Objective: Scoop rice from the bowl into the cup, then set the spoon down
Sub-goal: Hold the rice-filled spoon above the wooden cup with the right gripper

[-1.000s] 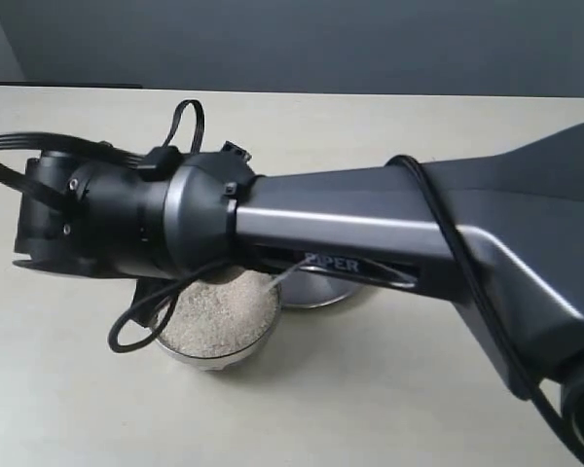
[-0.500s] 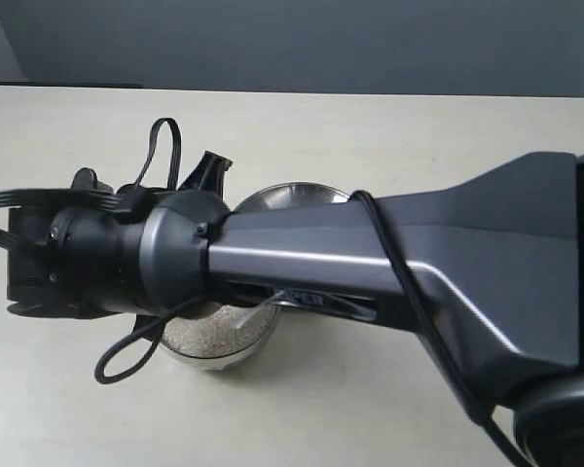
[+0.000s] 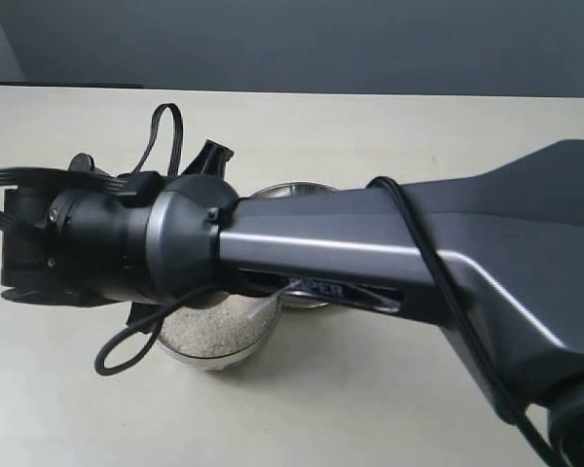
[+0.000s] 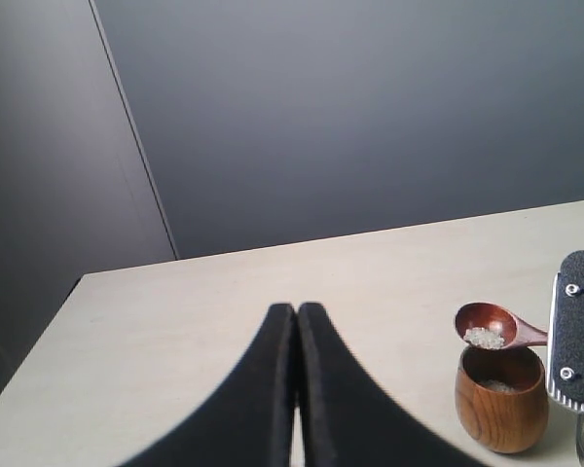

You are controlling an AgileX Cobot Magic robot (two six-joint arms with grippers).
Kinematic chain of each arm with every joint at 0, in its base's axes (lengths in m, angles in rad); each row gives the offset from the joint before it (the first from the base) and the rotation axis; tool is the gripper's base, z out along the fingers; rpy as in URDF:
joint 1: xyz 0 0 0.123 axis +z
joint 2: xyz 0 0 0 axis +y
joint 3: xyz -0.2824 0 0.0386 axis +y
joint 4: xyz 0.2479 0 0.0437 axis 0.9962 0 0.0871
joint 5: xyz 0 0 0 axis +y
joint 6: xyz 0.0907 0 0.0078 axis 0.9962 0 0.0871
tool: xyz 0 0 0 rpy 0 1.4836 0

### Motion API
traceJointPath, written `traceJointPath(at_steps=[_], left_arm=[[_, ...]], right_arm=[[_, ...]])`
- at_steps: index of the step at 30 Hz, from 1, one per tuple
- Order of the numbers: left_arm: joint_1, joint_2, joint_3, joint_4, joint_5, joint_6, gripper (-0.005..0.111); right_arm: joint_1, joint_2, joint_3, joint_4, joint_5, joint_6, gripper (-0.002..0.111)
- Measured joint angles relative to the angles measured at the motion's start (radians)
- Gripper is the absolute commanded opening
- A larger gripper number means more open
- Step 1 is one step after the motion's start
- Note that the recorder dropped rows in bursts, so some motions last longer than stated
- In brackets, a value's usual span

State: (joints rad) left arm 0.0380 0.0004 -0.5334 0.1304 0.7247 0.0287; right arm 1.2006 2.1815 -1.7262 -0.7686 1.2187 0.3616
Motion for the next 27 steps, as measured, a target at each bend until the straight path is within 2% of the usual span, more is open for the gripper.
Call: traceJointPath(at_steps=[19,27], left_arm=[[0.000,0.000,0.000,0.000,0.000,0.000,0.000],[0.000,0.000,0.000,0.000,0.000,0.000,0.000]], right_arm=[[0.000,0.000,0.000,0.024,0.000,-0.050,-0.001],[-0.043,0.000,0.000,0.101,-0.002,-0.052,-0.001]])
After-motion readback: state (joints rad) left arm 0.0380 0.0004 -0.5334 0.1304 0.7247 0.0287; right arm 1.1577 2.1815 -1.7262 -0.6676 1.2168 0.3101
